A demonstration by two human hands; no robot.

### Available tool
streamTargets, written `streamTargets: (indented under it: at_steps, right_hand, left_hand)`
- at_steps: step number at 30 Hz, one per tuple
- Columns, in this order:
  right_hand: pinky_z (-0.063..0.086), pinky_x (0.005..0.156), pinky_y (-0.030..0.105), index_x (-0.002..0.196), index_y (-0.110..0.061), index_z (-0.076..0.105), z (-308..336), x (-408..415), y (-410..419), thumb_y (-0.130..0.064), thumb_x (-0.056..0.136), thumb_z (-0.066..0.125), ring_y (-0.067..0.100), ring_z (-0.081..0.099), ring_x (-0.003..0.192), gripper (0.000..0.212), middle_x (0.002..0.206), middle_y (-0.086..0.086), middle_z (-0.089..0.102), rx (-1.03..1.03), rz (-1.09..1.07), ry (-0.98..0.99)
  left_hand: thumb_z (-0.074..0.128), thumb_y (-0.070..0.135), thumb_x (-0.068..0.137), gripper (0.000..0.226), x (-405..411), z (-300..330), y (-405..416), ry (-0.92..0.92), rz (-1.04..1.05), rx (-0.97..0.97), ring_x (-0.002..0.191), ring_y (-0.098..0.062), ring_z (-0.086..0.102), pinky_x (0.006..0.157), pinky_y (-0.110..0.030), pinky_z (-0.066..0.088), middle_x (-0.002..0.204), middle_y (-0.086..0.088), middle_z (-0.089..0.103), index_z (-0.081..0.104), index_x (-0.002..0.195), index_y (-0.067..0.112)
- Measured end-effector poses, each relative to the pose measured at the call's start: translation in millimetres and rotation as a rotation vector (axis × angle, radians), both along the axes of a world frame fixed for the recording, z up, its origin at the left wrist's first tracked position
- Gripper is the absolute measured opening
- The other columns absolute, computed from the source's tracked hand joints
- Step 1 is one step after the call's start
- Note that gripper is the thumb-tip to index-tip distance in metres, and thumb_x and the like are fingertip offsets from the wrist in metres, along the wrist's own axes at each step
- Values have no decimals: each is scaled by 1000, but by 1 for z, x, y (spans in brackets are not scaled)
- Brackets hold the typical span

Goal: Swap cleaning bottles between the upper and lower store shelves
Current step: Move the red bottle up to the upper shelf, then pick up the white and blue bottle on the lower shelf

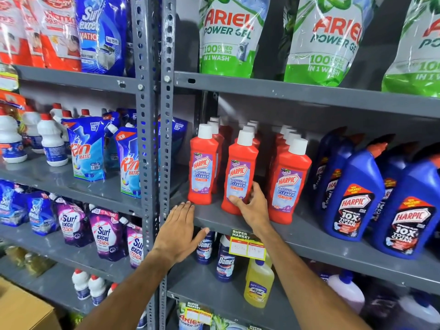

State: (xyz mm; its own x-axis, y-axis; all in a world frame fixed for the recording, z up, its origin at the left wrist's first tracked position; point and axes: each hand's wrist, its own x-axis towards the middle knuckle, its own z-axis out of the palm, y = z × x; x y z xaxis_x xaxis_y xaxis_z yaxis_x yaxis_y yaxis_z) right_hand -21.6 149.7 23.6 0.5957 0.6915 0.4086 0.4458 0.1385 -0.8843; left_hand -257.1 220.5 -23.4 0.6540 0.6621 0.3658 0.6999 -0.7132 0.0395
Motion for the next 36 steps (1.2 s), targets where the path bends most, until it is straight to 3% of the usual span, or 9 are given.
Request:
streamTargets:
  at_steps: [3,8,12,16,19,22,28,33,36]
  right_hand:
    - [59,98,30,131,-23,59,-2,2,1,-19,79,94,2,70,110,62,121,-9,73,-43,8,9]
    - [55,86,14,129,-31,57,-1,1,2,-22,80,94,-12,67,101,62,112,-27,67,-66,23,30]
    - [59,96,27,131,-29,58,-2,1,2,-21,80,93,-6,67,106,62,116,-18,70,-60,24,35]
    - [59,104,39,140,-16,55,0,0,1,-18,77,95,7,71,113,74,128,-3,73,-42,8,33]
    - [56,106,34,153,-14,45,2,-4,-8,-26,72,98,10,68,120,97,136,-1,70,-57,-11,18]
    - [51,108,29,158,-15,40,1,-10,-19,-34,75,96,8,63,127,102,142,-2,67,-49,-35,-15]
    - [44,113,31,157,-13,43,-4,-35,-53,-35,90,85,10,54,134,82,153,5,58,18,-126,-118]
    - [49,97,31,125,-24,63,-26,-70,-83,-35,97,74,13,60,111,32,115,-10,64,106,-275,-297]
    - [45,86,27,109,-21,69,-56,-88,-96,-30,97,73,17,62,96,16,99,-10,65,103,-315,-371]
  left_hand:
    - [8,76,97,99,0,0,1,-5,-5,-8,161,-24,10,128,-35,-3,173,-15,16,11,164,4]
    - [2,78,94,102,0,-1,1,-7,-8,2,161,-25,11,128,-36,-3,172,-16,17,12,164,3]
    - [1,78,94,102,0,-1,2,3,-6,3,161,-25,10,128,-35,-4,173,-15,16,11,164,4]
    - [5,76,96,100,0,0,2,39,0,3,161,-25,7,129,-36,-4,173,-15,12,7,164,3]
    - [8,74,98,97,-2,2,0,79,-2,2,161,-26,1,130,-38,-4,174,-16,5,2,163,2]
    - [12,71,101,94,-9,-3,-9,88,-10,6,161,-28,-5,131,-40,-3,174,-17,-1,-2,163,2]
    - [24,66,104,92,-23,-26,-35,13,-37,38,161,-29,-7,131,-40,1,172,-18,-10,-3,162,-1]
    - [14,70,102,94,-34,-69,-56,100,-62,-34,161,-28,-5,131,-43,7,173,-18,-6,-4,162,0]
    - [10,70,102,95,-41,-102,-65,157,-53,-92,161,-30,-8,131,-44,5,172,-20,-10,-7,161,-1]
